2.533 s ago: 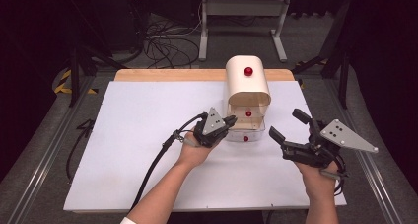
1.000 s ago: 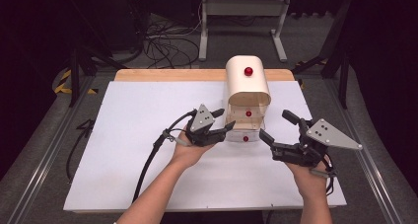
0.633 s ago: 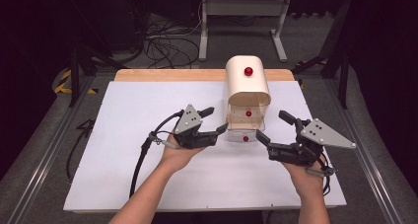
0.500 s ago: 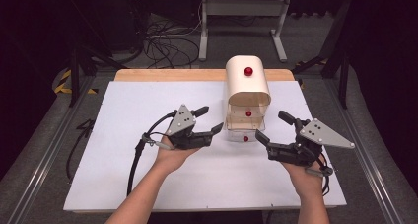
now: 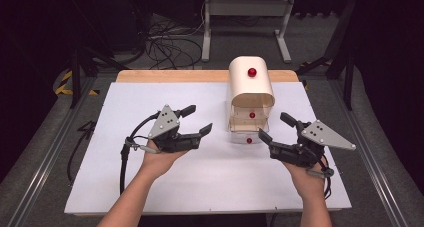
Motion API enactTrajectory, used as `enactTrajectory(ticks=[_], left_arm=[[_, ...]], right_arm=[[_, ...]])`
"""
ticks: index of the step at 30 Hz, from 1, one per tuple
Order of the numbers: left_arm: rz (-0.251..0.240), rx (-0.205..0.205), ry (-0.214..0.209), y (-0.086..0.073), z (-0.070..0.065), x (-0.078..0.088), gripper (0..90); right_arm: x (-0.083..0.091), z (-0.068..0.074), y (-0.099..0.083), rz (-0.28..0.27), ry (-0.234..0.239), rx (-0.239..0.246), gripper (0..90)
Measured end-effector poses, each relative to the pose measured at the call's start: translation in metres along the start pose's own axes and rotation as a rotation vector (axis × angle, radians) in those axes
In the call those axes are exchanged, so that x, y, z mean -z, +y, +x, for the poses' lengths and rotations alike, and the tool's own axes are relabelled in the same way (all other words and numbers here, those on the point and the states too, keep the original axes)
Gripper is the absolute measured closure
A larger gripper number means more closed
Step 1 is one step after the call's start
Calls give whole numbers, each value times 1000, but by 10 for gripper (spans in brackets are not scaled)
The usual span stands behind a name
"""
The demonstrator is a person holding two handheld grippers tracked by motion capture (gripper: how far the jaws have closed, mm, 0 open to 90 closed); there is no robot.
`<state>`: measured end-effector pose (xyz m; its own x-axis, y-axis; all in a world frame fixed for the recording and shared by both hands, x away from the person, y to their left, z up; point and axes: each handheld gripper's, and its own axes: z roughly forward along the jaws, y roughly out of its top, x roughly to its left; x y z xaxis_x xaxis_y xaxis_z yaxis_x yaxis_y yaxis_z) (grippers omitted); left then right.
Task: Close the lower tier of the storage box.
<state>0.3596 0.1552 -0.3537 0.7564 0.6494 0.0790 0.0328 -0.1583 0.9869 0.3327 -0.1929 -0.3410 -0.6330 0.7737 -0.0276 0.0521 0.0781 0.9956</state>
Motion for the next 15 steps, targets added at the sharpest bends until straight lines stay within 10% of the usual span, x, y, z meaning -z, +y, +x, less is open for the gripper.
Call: enactTrajectory(ticks=[15], left_arm=[[-6, -11, 4, 3, 5, 26, 220]], right_arm=[[-5, -2, -9, 57, -15, 1, 662]])
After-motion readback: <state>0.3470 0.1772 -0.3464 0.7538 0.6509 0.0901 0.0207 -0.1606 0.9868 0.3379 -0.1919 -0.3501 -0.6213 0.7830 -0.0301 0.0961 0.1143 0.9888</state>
